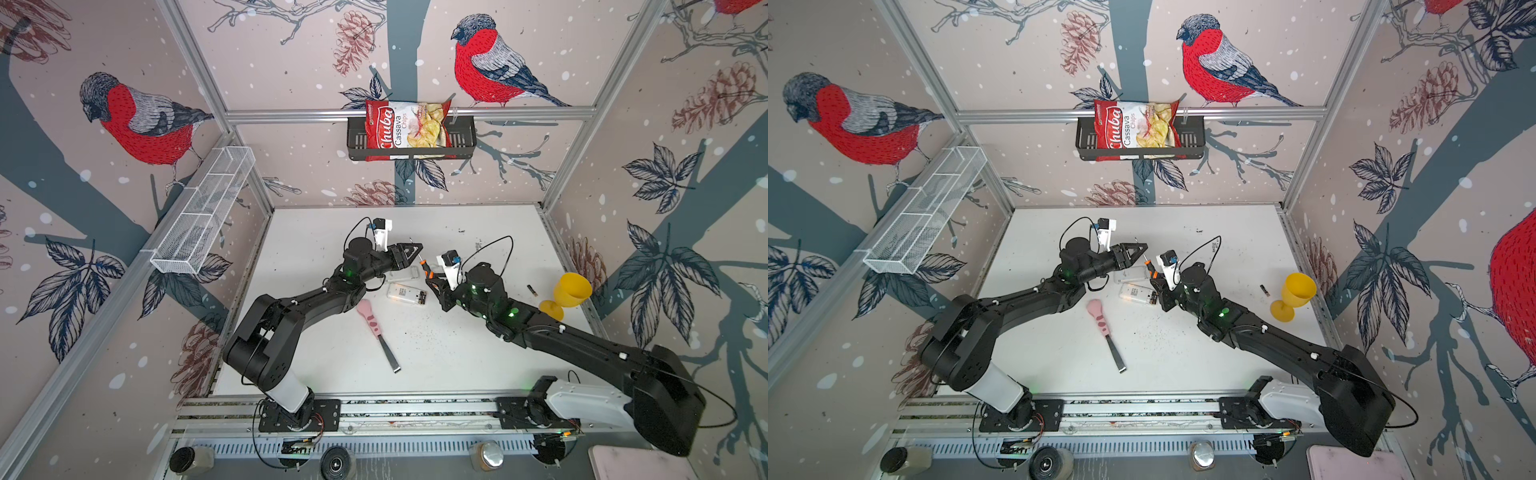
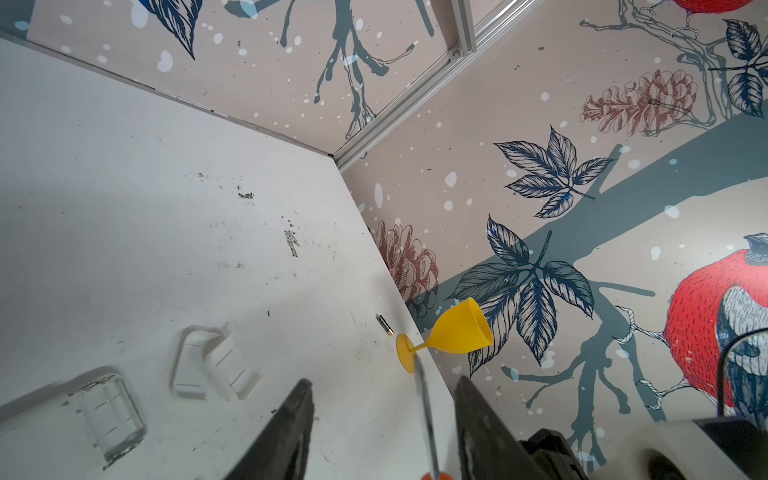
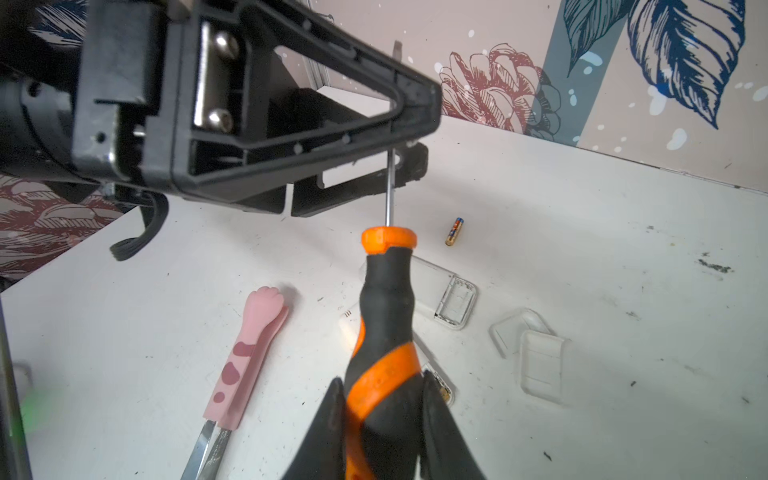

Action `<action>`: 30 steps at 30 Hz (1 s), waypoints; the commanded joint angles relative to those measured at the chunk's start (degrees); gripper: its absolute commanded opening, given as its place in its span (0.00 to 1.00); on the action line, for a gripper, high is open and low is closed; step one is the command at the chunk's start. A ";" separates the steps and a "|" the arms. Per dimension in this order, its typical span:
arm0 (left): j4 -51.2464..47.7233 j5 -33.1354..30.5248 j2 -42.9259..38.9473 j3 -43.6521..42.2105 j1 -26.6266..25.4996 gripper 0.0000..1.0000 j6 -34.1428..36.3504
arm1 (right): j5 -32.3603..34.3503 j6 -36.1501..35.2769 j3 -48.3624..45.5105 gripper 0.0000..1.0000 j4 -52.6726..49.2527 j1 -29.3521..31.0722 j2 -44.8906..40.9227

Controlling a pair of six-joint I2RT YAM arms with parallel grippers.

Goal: Unload the batteries from the remote control
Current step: 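Lift the screwdriver with the right gripper toward the left gripper while the left arm rises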

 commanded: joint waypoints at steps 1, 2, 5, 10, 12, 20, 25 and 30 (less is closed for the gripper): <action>4.16 1.63 0.51 0.46 0.20 0.48 -0.91 | -1.35 -0.86 0.30 0.08 2.34 -0.03 -0.04; 4.25 1.90 0.61 0.55 0.24 0.46 -0.99 | -1.28 -0.94 0.47 0.08 2.32 0.06 0.06; 4.33 1.74 0.61 0.40 0.18 0.42 -0.85 | -2.07 -1.25 0.50 0.09 2.93 0.06 0.27; 4.96 2.32 0.78 0.25 0.19 0.27 -1.26 | -1.39 -1.30 1.08 0.09 2.73 0.04 1.28; 5.38 2.34 0.78 0.12 0.19 0.17 -1.43 | -0.82 -1.34 1.21 0.09 2.59 0.06 1.45; 6.46 1.82 0.74 -1.24 0.40 0.00 -1.70 | 1.45 -0.86 0.77 0.09 3.22 -0.20 1.70; 8.17 0.98 0.96 -2.08 0.53 0.00 -3.25 | 2.65 0.05 0.31 0.38 3.59 -0.94 0.80; 9.58 -1.08 0.37 -2.25 0.79 0.00 -4.58 | -3.10 2.44 -0.64 0.57 6.07 -4.14 -0.74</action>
